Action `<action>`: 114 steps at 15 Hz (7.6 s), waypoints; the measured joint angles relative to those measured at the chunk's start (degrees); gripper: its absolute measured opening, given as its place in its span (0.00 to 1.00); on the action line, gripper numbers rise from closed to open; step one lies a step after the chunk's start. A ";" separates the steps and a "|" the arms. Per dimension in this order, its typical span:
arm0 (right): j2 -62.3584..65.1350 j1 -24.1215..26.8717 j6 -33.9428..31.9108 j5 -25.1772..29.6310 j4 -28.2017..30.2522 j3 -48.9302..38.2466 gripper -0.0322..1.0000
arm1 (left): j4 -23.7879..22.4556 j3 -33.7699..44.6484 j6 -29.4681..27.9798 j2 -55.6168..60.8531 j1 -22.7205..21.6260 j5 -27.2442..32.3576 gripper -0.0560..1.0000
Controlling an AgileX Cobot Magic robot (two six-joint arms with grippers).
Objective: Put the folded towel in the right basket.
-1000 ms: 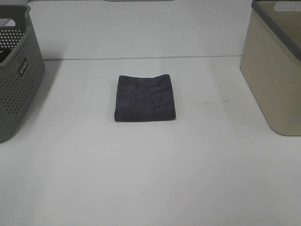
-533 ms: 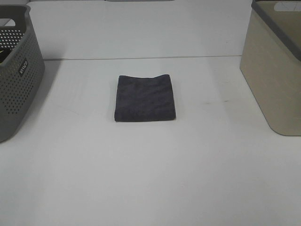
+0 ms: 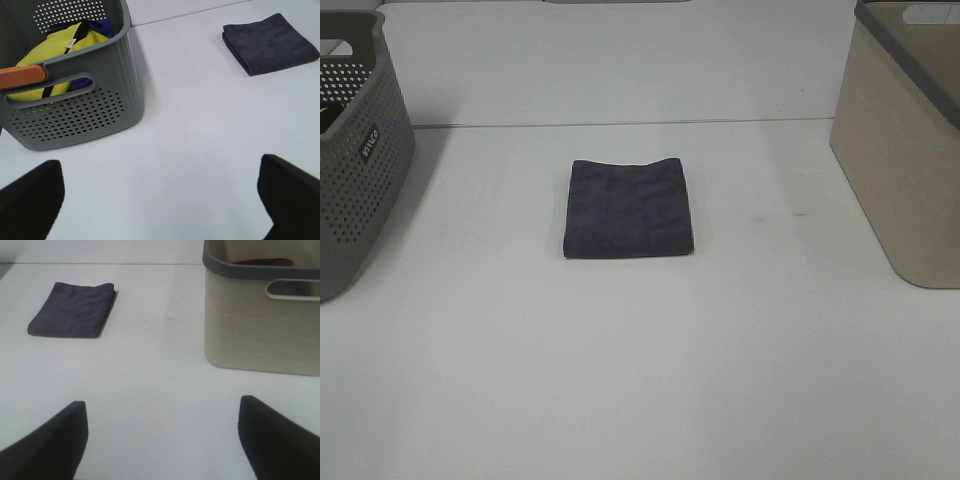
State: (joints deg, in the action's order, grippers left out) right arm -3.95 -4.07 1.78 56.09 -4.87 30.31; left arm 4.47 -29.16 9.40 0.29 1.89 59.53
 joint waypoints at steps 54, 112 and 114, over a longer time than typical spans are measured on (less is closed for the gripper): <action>-138.43 -13.98 12.03 1.32 -25.21 88.75 0.07 | 0.00 0.00 0.00 0.00 0.00 0.00 0.99; -33.86 -1.15 -3.50 7.62 4.87 6.82 0.70 | 0.00 0.00 0.00 0.00 0.00 0.00 0.99; -22.00 -1.15 -2.86 5.33 4.87 2.12 0.70 | 0.00 0.00 0.00 0.00 0.00 0.00 0.99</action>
State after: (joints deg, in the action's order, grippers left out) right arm -25.95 -5.21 -1.09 61.42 0.00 32.43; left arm 4.47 -29.16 9.40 0.29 1.89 59.53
